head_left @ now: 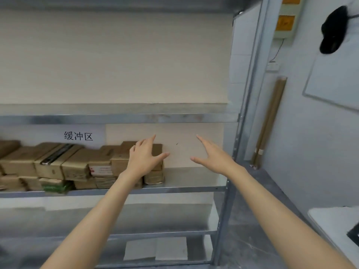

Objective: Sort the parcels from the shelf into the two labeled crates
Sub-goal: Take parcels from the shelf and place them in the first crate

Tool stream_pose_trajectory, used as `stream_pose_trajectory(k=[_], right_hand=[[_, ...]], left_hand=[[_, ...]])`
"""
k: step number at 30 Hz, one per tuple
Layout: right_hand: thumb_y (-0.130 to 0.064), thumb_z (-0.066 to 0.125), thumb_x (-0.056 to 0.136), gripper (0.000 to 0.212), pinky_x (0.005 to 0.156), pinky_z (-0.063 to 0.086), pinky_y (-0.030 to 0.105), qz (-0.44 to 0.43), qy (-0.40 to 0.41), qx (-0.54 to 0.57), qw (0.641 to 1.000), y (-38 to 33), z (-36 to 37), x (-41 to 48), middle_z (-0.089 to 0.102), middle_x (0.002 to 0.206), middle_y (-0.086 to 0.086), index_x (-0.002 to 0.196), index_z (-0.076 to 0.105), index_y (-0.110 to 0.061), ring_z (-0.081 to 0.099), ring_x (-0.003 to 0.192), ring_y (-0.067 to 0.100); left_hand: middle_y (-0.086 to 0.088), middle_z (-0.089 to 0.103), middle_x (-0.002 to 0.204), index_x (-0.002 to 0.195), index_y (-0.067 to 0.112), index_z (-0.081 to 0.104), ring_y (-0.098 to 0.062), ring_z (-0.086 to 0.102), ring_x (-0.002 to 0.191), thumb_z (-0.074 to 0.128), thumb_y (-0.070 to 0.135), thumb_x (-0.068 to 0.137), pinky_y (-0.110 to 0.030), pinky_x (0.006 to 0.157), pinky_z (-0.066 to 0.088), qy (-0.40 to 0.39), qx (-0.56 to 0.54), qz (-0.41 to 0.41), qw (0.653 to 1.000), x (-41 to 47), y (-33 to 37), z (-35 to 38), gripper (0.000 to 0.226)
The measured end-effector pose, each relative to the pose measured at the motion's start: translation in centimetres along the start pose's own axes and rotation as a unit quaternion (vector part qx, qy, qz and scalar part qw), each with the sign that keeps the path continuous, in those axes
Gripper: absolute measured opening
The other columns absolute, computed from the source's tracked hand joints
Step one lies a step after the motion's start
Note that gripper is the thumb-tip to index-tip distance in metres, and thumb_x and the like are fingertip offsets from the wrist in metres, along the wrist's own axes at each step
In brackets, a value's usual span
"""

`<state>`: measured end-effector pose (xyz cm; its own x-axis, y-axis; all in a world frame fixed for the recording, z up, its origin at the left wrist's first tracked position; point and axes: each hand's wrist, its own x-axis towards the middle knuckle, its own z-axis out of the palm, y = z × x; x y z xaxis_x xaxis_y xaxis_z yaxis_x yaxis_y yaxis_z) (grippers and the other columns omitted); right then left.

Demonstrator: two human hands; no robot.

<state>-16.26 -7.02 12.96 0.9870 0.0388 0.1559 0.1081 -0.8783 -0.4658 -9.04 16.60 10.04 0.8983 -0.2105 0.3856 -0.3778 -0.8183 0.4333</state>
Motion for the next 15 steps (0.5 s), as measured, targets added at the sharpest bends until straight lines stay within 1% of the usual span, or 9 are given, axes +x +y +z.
stream_pose_trajectory(k=[3, 6, 11, 15], right_hand=[[-0.045, 0.063, 0.092, 0.084, 0.118, 0.027, 0.042, -0.001, -0.011, 0.005, 1.000, -1.4, 3.1, 4.9, 0.022, 0.162, 0.002, 0.157, 0.014, -0.024, 0.024, 0.147, 0.023], [-0.047, 0.063, 0.091, 0.084, 0.119, 0.026, 0.041, 0.006, -0.018, 0.002, 1.000, -2.1, 6.4, 9.3, 0.022, 0.162, 0.001, 0.157, 0.016, -0.024, 0.024, 0.147, 0.022], [-0.048, 0.065, 0.089, 0.087, 0.117, 0.028, 0.044, 0.024, -0.050, 0.005, 0.998, -2.1, 11.3, 14.8, 0.023, 0.162, 0.005, 0.157, 0.016, -0.024, 0.025, 0.147, 0.025], [-0.048, 0.066, 0.088, 0.089, 0.116, 0.029, 0.046, 0.056, -0.086, 0.022, 0.994, -1.3, 14.6, 17.8, 0.025, 0.161, 0.007, 0.156, 0.015, -0.024, 0.026, 0.146, 0.027]], left_hand=[[-0.002, 0.037, 0.153, 0.152, 0.023, 0.024, -0.024, 0.024, 0.144, 0.054, 0.067, 0.084, -0.051, 0.116, 0.020, -0.006, 0.002, -0.014, 1.000, 2.2, -4.3, 0.4, 0.086], [0.000, 0.034, 0.155, 0.152, 0.022, 0.025, -0.023, 0.020, 0.146, 0.054, 0.067, 0.084, -0.050, 0.116, 0.018, -0.027, 0.006, -0.026, 0.999, 4.2, -7.9, 1.6, 0.087], [0.001, 0.036, 0.154, 0.152, 0.023, 0.025, -0.024, 0.021, 0.145, 0.055, 0.067, 0.082, -0.050, 0.117, 0.017, -0.061, 0.011, -0.030, 0.998, 6.8, -11.9, 4.6, 0.087], [-0.002, 0.040, 0.149, 0.151, 0.023, 0.025, -0.027, 0.026, 0.141, 0.057, 0.067, 0.081, -0.046, 0.113, 0.019, -0.080, 0.070, -0.015, 0.994, 8.7, -13.7, 7.1, 0.088]])
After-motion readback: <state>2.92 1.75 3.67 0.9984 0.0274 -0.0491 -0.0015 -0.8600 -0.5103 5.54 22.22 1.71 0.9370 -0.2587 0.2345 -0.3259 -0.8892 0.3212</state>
